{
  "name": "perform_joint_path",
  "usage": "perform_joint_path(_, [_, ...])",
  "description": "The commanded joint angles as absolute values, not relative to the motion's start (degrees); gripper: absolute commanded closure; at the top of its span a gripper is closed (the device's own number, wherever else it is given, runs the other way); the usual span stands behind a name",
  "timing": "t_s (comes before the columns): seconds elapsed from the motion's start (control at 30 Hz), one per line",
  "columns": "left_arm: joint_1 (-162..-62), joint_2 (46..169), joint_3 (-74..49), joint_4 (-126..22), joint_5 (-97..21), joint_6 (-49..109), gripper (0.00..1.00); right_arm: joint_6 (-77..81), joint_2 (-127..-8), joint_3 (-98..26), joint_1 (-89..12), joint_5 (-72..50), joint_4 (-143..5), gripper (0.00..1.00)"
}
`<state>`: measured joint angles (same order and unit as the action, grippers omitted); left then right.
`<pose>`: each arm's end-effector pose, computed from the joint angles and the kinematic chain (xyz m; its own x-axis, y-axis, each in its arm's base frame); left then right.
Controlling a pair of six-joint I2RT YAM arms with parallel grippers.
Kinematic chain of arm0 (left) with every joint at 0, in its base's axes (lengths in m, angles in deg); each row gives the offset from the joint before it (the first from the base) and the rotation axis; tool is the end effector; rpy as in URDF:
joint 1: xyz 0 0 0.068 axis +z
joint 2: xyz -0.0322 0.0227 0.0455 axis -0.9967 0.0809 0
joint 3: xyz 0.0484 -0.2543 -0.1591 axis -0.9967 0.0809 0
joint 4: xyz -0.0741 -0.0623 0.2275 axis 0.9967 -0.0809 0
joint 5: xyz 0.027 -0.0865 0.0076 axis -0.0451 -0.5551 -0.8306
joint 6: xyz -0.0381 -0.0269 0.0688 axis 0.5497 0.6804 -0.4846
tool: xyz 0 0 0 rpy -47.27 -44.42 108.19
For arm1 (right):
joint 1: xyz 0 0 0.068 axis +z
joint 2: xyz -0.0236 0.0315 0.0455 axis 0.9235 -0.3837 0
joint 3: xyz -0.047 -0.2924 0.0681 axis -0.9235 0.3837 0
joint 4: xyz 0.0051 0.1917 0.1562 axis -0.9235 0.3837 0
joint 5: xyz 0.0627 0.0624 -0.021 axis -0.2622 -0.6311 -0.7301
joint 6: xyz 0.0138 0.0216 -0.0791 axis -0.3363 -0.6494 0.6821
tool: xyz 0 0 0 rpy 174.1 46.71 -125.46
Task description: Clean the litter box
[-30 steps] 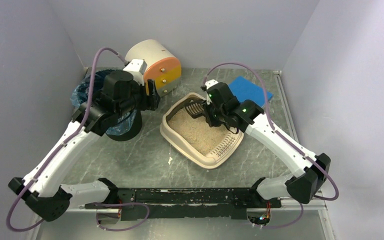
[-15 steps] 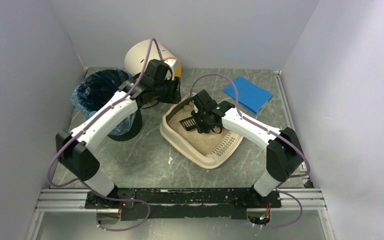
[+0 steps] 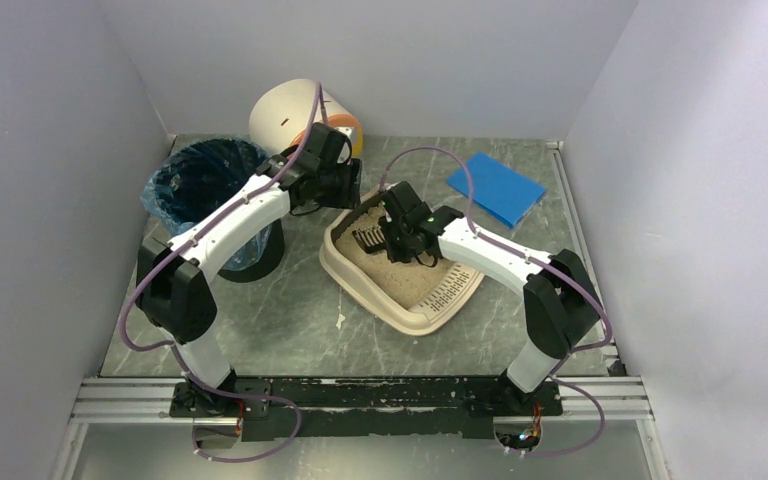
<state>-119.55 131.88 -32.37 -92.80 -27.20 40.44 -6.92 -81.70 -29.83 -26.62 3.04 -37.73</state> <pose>0.3369 -0.2253 0.3294 -0.7541 0.0623 -0.6538 0.2773 0.9326 -0.2309 0.2766 0.2279 0.2411 -0.7761 -0.3142 -0.5468 -0.4073 0.9117 0.0543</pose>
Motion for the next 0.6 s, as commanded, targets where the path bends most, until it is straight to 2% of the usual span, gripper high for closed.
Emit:
perform_joint_path(0.0, [-118.7, 132.4, -31.2, -90.4, -26.0, 40.5, 0.43, -9.7, -83.1, -28.5, -28.7, 8.7, -42.5, 1.00])
perform_joint_path(0.33, [-117.7, 133.6, -27.5, -87.8, -27.7, 40.2, 0.37, -9.8, -80.8, -27.6, -30.8, 11.5, -41.4, 1.00])
perform_joint_path(0.57, [-117.3, 136.7, -28.8, -88.3, -24.0, 38.6, 0.33, -8.4, -79.7, -25.1, -30.8, 8.8, -49.2, 1.00])
